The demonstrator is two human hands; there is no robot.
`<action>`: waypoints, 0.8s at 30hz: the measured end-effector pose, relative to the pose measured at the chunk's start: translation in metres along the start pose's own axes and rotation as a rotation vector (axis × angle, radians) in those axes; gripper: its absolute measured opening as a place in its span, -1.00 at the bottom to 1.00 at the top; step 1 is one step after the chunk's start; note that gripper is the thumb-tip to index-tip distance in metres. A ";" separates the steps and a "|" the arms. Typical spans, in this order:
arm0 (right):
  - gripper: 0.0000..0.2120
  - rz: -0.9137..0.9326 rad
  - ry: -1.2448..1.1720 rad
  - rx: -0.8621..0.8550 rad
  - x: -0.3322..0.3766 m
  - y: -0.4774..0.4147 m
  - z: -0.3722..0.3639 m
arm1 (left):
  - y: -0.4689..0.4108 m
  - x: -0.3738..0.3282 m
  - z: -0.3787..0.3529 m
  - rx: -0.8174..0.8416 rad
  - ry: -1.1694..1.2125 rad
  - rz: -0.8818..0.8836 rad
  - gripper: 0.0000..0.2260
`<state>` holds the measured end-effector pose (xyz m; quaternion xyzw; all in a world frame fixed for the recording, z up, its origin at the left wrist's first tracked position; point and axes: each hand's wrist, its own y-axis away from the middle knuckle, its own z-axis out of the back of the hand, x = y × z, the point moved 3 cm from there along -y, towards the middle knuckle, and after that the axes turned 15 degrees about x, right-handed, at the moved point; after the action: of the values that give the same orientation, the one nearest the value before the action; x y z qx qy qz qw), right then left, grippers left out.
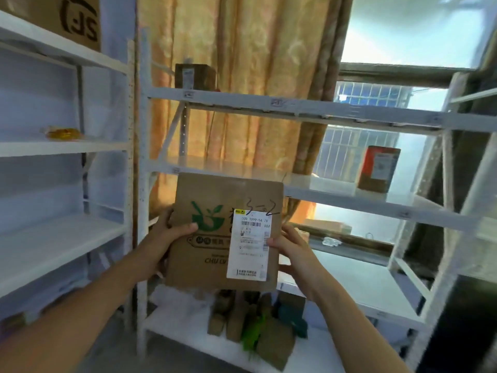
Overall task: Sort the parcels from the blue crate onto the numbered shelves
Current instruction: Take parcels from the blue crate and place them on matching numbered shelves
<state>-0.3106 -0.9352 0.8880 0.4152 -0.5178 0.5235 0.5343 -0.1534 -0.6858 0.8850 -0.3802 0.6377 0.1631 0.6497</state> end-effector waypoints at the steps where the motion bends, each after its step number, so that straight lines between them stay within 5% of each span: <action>1: -0.48 0.004 0.004 -0.029 -0.001 0.007 0.027 | -0.018 0.004 -0.024 0.021 0.005 0.002 0.05; 6: -0.56 0.029 0.009 -0.140 0.002 0.032 0.135 | -0.087 0.020 -0.130 0.078 0.047 -0.027 -0.04; 11: -0.59 0.061 0.009 -0.188 0.006 0.020 0.186 | -0.129 0.032 -0.167 0.006 0.051 -0.056 -0.33; 17: -0.53 0.170 0.011 -0.222 0.006 -0.055 0.181 | -0.184 0.024 -0.128 -0.102 -0.125 -0.135 -0.58; 24: -0.61 0.301 0.076 -0.222 0.026 -0.165 0.148 | -0.256 0.009 -0.055 -0.087 -0.216 -0.166 -0.61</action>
<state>-0.1669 -1.0954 0.9473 0.2513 -0.6081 0.5525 0.5117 -0.0124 -0.8954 0.9558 -0.4395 0.5227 0.1763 0.7089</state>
